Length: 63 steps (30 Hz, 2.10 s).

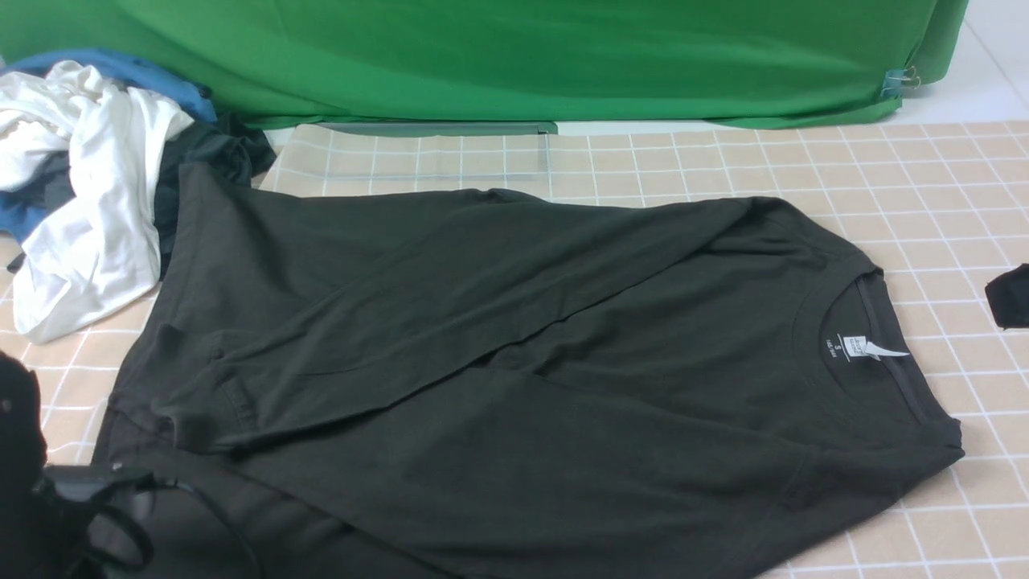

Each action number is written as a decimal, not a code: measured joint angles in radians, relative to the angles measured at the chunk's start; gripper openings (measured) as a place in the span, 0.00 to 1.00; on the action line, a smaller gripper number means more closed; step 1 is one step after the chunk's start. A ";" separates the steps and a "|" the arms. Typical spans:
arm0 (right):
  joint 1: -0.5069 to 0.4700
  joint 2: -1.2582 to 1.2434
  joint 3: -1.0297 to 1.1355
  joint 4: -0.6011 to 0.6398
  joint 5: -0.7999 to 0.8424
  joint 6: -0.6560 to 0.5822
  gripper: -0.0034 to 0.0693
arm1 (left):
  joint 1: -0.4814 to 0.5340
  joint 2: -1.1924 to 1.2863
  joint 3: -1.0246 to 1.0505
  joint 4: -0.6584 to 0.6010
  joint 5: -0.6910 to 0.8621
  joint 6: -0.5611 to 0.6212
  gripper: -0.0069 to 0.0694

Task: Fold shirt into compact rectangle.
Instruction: 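Grasp the near edge of the shirt at its hem and shoulder corners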

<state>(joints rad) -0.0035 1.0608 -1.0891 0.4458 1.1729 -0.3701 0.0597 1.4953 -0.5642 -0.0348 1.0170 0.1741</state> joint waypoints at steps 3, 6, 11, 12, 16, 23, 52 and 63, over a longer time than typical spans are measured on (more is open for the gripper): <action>0.000 0.000 0.000 0.001 0.000 0.000 0.18 | 0.000 0.000 -0.062 -0.001 0.025 -0.015 0.11; 0.000 0.000 0.000 0.001 0.000 0.000 0.19 | 0.000 -0.023 -0.122 0.026 0.090 -0.059 0.11; 0.000 0.000 0.000 0.003 -0.004 -0.002 0.20 | 0.000 -0.122 -0.176 0.035 0.130 -0.098 0.11; 0.000 0.000 0.000 0.003 -0.008 -0.003 0.20 | 0.000 -0.139 -0.176 0.041 0.134 -0.101 0.12; 0.000 0.000 0.000 0.003 -0.011 -0.004 0.20 | 0.008 -0.155 -0.142 0.073 0.100 -0.118 0.12; 0.000 0.000 0.000 0.005 -0.015 -0.015 0.22 | 0.019 -0.131 -0.043 0.083 -0.088 -0.110 0.31; 0.000 0.000 -0.001 0.007 -0.049 -0.026 0.24 | 0.020 0.010 -0.054 0.079 -0.063 -0.174 0.13; 0.002 0.000 -0.087 0.007 -0.016 -0.026 0.24 | 0.020 -0.290 -0.168 0.021 0.050 -0.190 0.11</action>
<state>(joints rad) -0.0016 1.0608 -1.1763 0.4532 1.1568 -0.3965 0.0795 1.2058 -0.7325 -0.0138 1.0668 -0.0158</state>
